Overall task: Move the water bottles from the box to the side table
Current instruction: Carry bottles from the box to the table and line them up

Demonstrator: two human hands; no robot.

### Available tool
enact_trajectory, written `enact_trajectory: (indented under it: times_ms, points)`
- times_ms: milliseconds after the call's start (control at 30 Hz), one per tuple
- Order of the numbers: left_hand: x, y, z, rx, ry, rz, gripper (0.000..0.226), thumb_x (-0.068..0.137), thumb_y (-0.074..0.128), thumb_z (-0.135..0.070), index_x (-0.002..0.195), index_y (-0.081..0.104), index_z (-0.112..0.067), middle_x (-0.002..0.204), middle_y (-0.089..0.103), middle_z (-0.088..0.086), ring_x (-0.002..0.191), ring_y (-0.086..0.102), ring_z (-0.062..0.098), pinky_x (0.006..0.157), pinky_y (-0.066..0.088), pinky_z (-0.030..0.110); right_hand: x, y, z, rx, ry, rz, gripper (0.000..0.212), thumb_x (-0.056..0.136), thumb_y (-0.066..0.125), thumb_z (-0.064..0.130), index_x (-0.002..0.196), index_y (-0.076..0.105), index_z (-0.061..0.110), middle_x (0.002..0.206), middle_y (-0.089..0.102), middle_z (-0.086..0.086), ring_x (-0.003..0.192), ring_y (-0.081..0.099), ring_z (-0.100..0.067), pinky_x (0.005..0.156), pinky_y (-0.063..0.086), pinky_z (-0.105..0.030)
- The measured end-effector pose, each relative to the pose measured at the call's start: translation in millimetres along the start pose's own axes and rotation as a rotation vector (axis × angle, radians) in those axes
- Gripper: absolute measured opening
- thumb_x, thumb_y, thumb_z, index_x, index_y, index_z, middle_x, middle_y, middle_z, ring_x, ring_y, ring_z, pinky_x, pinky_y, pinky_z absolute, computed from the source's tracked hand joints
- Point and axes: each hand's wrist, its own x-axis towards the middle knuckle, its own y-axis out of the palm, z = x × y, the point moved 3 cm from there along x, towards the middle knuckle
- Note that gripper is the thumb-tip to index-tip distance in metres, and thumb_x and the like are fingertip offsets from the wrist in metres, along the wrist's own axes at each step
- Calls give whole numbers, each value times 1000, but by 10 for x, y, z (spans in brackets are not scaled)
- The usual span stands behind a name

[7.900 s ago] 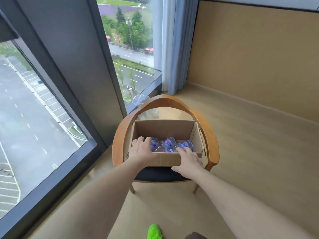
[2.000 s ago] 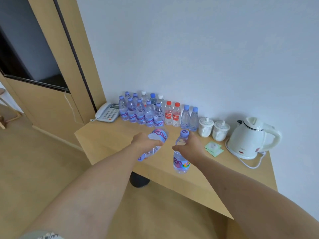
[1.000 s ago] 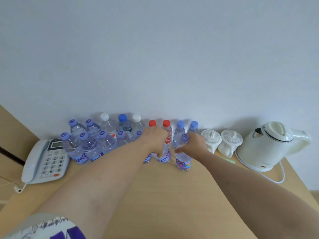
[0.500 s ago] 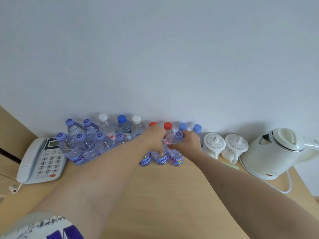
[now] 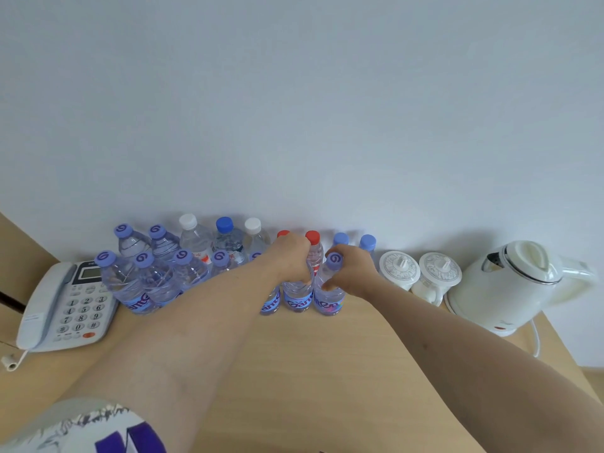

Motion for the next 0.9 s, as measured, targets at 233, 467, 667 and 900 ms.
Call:
enact_trajectory:
  times_ms: [233,467,667,900]
  points:
    - [-59,11,-13,23,15,-15,37,75,87,-23,100,67,-4,96,69,12,89,68,29,71,55,36,-59,-53,42,-69,18,-26,47,65,92,38,89,59,16,81,60,-1,74,56,-17,61,45,-30]
    - [-115,-23,-30,80,36,-37,29,77,81,-15,90,55,-12,93,65,12,91,67,31,68,50,33,-77,-76,93,-51,-22,6,37,69,89,15,94,62,12,81,53,1,77,52,-20,55,38,-23]
    - [-121,-5,-26,85,43,-43,23,79,79,-11,91,59,-9,96,67,13,90,68,30,70,53,35,-94,-55,106,-90,22,-9,44,71,91,29,87,54,11,78,50,-1,72,49,-18,59,39,-28]
    - [-106,-3,-8,65,40,-52,26,81,80,-14,98,61,-8,100,67,13,93,66,30,70,51,33,-83,-59,96,-60,7,19,34,76,76,4,93,49,16,84,50,-1,74,46,-17,53,33,-20]
